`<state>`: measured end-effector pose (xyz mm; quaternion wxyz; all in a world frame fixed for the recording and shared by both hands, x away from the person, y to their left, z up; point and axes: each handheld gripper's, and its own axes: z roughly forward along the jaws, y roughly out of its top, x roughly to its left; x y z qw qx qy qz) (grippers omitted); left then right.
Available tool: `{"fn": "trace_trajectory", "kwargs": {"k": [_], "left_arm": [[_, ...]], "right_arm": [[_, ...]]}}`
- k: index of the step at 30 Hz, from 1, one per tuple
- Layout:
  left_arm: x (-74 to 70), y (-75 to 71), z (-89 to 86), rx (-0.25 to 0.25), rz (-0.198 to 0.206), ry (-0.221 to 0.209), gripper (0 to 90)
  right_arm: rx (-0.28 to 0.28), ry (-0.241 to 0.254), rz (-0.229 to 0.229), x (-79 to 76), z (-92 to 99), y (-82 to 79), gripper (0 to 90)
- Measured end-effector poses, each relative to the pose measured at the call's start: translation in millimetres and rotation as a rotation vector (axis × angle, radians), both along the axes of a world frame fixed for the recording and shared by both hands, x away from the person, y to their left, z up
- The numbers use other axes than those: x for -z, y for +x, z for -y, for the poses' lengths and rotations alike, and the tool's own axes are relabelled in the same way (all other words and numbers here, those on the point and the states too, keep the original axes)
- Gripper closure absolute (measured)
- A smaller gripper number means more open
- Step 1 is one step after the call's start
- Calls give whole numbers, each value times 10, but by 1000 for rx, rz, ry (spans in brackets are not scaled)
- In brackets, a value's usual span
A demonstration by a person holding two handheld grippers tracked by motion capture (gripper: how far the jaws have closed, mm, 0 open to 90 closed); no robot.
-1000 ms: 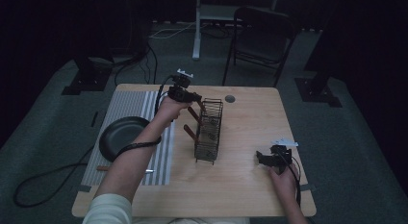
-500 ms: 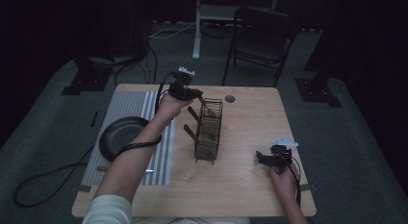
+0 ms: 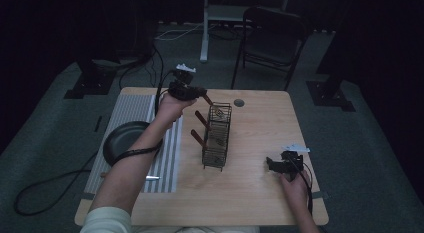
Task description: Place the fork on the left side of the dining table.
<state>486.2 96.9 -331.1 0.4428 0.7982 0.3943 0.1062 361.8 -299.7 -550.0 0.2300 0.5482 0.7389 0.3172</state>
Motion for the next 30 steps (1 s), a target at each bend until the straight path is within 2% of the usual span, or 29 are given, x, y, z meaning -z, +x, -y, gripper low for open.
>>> {"fn": "trace_trajectory", "kwargs": {"k": [9, 18, 26, 30], "left_arm": [[-177, -52, -174, -16, 28, -35, 805], [-323, -92, -460, -43, 44, -104, 805], [-374, -127, -702, -92, 56, -113, 805], [-384, -132, -852, -120, 55, -101, 805]], "right_arm": [[0, 0, 0, 0, 0, 0, 122], [0, 0, 0, 0, 0, 0, 122], [0, -1, 0, 0, 0, 0, 122], [0, 0, 0, 0, 0, 0, 122]]}}
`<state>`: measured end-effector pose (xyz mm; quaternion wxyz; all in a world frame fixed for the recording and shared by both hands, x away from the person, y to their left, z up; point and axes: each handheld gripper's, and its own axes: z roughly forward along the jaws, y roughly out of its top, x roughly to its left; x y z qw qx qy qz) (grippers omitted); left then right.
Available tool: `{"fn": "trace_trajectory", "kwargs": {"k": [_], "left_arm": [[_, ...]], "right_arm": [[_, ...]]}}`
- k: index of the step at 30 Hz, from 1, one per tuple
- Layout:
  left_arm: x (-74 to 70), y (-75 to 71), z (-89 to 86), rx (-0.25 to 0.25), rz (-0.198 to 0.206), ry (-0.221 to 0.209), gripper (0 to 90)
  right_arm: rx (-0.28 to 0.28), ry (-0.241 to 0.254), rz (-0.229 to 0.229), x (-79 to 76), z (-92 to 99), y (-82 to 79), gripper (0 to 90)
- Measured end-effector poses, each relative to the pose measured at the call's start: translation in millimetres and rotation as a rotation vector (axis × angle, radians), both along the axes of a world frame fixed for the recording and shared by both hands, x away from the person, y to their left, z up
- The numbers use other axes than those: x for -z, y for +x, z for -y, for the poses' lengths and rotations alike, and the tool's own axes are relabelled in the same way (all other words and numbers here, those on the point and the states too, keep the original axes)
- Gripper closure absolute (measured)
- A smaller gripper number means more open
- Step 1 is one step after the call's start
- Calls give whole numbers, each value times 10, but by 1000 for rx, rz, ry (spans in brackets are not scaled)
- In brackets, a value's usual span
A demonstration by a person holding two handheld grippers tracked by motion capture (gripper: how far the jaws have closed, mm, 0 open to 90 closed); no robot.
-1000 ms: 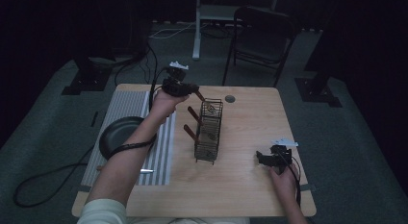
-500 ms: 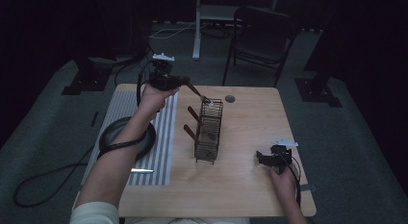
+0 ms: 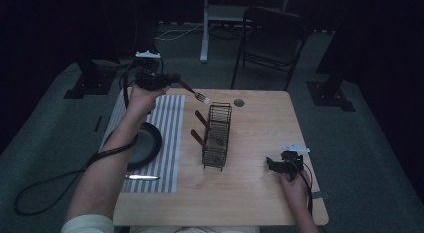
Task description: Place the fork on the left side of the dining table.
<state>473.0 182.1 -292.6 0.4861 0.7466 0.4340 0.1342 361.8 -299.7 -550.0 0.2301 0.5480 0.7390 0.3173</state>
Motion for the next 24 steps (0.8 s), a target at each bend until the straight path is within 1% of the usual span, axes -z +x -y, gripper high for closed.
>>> {"fn": "trace_trajectory", "kwargs": {"k": [1, 2, 4, 8, 9, 16, 21, 22, 24], "left_arm": [[1, -3, -39, -17, 3, 6, 805], [3, -2, -80, -21, 0, 14, 806], [18, 1, -169, -40, -3, 14, 805], [71, 21, -343, -68, -19, 21, 805], [90, 26, -386, -83, -23, 27, 805], [262, 59, -692, -155, -64, 44, 805], [389, 76, -886, -202, -89, 73, 805], [420, 80, -923, -216, -95, 72, 805], [484, 97, -998, -223, -108, 65, 805]], "right_arm": [[0, 0, -1, 0, 0, 0, 122], [0, -1, 0, 0, 0, 0, 122], [0, 0, 0, 0, 0, 0, 122], [0, 0, 0, 0, 0, 0, 122], [0, 0, 0, 0, 0, 0, 122], [1, 0, -2, 0, -1, -1, 122], [1, 0, -1, 0, -1, 0, 122], [1, 0, -1, 0, -1, 0, 122], [1, 0, -1, 0, -1, -1, 122]]}}
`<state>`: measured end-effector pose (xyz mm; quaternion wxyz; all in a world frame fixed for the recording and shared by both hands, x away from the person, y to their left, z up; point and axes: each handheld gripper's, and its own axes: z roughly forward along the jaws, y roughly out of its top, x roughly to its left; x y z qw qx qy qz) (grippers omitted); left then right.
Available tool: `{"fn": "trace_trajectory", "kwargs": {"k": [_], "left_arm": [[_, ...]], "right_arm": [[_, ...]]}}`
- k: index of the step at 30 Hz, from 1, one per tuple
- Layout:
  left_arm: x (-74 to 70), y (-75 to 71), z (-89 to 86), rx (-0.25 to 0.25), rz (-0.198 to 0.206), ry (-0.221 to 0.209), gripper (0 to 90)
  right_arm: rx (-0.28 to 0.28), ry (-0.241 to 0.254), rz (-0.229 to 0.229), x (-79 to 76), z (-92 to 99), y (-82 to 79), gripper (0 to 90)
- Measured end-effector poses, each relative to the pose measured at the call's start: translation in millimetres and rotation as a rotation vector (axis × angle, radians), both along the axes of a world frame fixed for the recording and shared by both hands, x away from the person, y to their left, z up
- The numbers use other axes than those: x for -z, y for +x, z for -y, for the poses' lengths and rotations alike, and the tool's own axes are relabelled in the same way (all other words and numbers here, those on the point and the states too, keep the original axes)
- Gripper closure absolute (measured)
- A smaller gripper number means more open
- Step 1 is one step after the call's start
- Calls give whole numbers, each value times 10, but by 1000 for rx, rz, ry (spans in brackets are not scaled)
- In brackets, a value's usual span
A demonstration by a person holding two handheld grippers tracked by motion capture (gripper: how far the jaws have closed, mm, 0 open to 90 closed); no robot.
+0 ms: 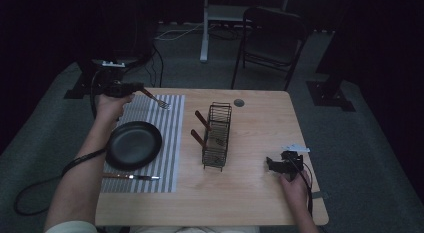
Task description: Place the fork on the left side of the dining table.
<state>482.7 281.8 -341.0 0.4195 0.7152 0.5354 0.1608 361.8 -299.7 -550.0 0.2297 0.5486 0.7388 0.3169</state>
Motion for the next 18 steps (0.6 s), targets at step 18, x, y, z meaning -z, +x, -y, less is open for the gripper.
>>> {"fn": "trace_trajectory", "kwargs": {"k": [18], "left_arm": [[568, 109, -296, -63, -103, -56, 805]], "right_arm": [[3, 0, 0, 0, 0, 1, 122]]}}
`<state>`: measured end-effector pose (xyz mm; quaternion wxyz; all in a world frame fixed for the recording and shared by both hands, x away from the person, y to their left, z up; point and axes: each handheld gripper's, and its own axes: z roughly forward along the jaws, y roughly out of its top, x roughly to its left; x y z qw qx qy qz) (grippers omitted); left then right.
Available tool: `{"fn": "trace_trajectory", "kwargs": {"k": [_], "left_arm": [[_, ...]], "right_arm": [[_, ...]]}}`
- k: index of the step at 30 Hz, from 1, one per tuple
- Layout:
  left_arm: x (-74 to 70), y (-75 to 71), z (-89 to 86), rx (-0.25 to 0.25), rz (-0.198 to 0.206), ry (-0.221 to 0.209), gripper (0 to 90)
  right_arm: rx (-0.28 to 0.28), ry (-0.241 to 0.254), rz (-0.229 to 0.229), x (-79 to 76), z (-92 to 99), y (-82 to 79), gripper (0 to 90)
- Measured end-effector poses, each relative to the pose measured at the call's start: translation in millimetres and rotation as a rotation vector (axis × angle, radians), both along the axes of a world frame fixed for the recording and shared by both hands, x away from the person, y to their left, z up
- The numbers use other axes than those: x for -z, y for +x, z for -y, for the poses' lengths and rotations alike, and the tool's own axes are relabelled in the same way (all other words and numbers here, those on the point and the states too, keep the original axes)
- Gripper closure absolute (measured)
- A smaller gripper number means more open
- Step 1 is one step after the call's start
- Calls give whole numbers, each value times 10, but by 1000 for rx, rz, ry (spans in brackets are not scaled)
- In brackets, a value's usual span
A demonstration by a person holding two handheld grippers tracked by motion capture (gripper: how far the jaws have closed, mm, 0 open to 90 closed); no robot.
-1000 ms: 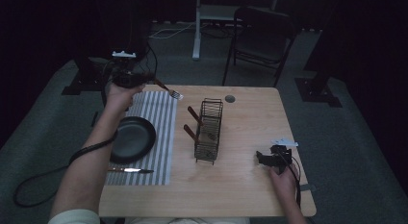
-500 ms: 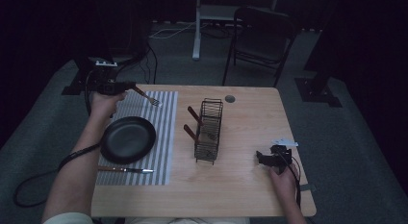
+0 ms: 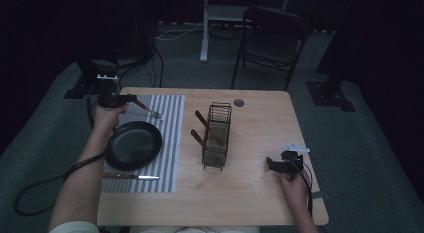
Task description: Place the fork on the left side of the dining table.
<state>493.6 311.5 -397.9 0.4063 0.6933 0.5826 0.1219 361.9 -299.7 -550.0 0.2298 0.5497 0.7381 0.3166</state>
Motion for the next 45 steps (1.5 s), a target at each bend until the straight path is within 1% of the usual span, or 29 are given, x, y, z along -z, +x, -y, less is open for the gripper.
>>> {"fn": "trace_trajectory", "kwargs": {"k": [1, 3, 4, 5, 6, 7, 12, 14, 15, 18, 20, 22, 23, 26, 30, 31, 33, 37, 39, 41, 43, 45], "left_arm": [[20, 4, 0, 2, -5, -2, 805], [57, 10, -9, 12, -18, -19, 805], [73, 11, -5, 17, -23, -12, 805], [93, 9, -7, 15, -22, -15, 805], [115, 14, -13, 19, -31, -29, 805], [136, 17, -16, 22, -38, -33, 805], [192, 31, -93, 11, -49, -73, 804], [228, 39, -138, -10, -60, -102, 803], [245, 41, -157, -15, -59, -109, 802], [297, 44, -195, -54, -61, -132, 794], [328, 51, -211, -92, -69, -132, 780], [360, 60, -227, -119, -74, -121, 762], [378, 64, -233, -127, -75, -126, 755], [419, 75, -251, -152, -80, -120, 740], [486, 89, -264, -191, -83, -85, 696], [504, 91, -270, -197, -85, -78, 685], [534, 92, -292, -209, -90, -91, 676], [585, 91, -304, -235, -90, -90, 660], [614, 92, -309, -235, -91, -96, 650], [641, 92, -302, -235, -86, -81, 635], [670, 92, -305, -232, -83, -95, 630], [698, 94, -306, -240, -85, -103, 627]], "right_arm": [[0, 0, 0, 0, 0, 0, 122], [0, 0, 0, 0, 0, 0, 122], [0, 0, 0, 0, 0, 0, 122], [0, 0, 0, 0, 0, 0, 122], [0, 0, 0, 0, 0, 0, 122], [0, 0, 0, 0, 0, 0, 122], [0, 0, 0, 0, 0, 0, 122], [0, 0, 0, 0, 0, 0, 122], [0, 0, 0, 0, 0, 0, 122], [0, 0, 0, 0, 0, 0, 122], [0, 0, 0, 0, 0, 0, 122], [0, 0, 0, 0, 0, 0, 122], [0, 0, 0, 0, 0, 0, 122], [0, 0, 0, 0, 0, 0, 122], [0, 0, 0, 0, 0, 0, 122], [0, 0, 0, 0, 0, 0, 122], [0, 0, 0, 0, 0, 0, 122], [0, 0, 0, 0, 0, 0, 122], [0, 0, 0, 0, 0, 0, 122], [0, 0, 0, 0, 0, 0, 122], [0, 0, 0, 0, 0, 0, 122], [0, 0, 0, 0, 0, 0, 122]]}}
